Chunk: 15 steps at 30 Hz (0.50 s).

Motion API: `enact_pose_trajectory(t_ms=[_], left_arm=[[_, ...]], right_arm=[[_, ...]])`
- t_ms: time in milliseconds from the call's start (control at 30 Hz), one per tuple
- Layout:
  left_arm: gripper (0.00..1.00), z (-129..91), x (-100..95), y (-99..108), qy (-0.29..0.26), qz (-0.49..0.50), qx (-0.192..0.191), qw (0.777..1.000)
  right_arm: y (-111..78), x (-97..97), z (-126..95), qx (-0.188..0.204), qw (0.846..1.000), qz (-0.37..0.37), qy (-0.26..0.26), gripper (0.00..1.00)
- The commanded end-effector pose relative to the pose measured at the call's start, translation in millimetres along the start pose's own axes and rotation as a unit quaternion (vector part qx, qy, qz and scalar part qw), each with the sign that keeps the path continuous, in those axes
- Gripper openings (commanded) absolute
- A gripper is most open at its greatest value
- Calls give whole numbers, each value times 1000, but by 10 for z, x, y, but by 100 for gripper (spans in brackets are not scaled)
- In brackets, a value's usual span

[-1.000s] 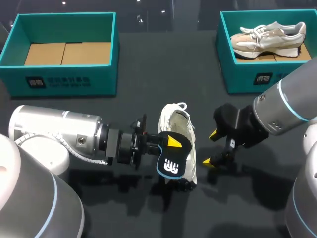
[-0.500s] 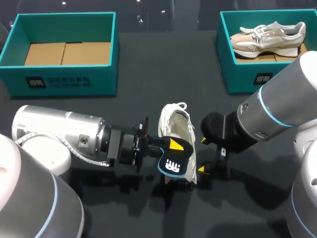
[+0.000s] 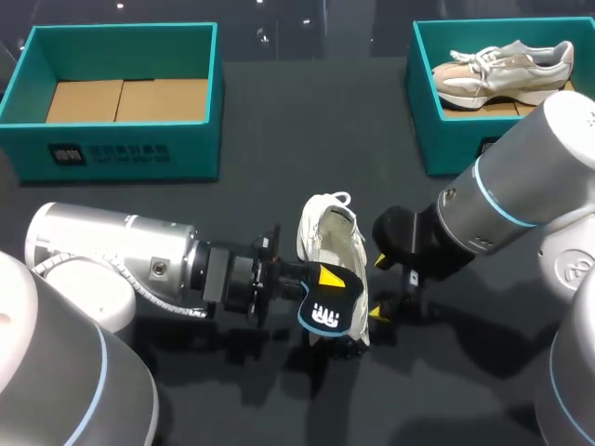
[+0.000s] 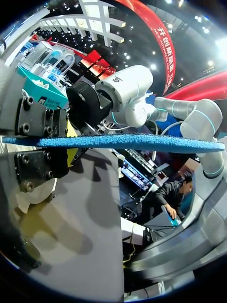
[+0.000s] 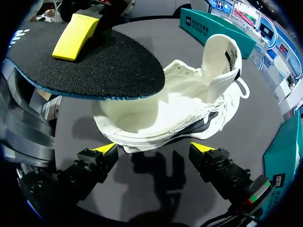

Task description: Take the shoe out of the shoebox, open the shoe tongue, remove and reinsert the insole, then place the shoe into the shoebox

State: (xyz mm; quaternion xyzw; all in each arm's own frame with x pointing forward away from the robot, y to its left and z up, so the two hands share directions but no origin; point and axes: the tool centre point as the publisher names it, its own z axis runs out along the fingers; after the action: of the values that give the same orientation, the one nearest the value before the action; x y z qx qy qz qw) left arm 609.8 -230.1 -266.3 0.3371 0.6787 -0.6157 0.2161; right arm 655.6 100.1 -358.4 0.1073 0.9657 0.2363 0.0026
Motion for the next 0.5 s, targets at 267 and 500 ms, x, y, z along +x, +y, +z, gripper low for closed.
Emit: enact_pose_trajectory(t_ms=[267, 500], left_arm=[[0, 19, 1, 0, 0, 0, -1, 1000], [0, 82, -22, -53, 3, -15, 9, 1000]], right_arm=[[-40, 18, 39, -6, 1000, -1, -1, 100], [-40, 18, 39, -6, 1000, -1, -1, 100]])
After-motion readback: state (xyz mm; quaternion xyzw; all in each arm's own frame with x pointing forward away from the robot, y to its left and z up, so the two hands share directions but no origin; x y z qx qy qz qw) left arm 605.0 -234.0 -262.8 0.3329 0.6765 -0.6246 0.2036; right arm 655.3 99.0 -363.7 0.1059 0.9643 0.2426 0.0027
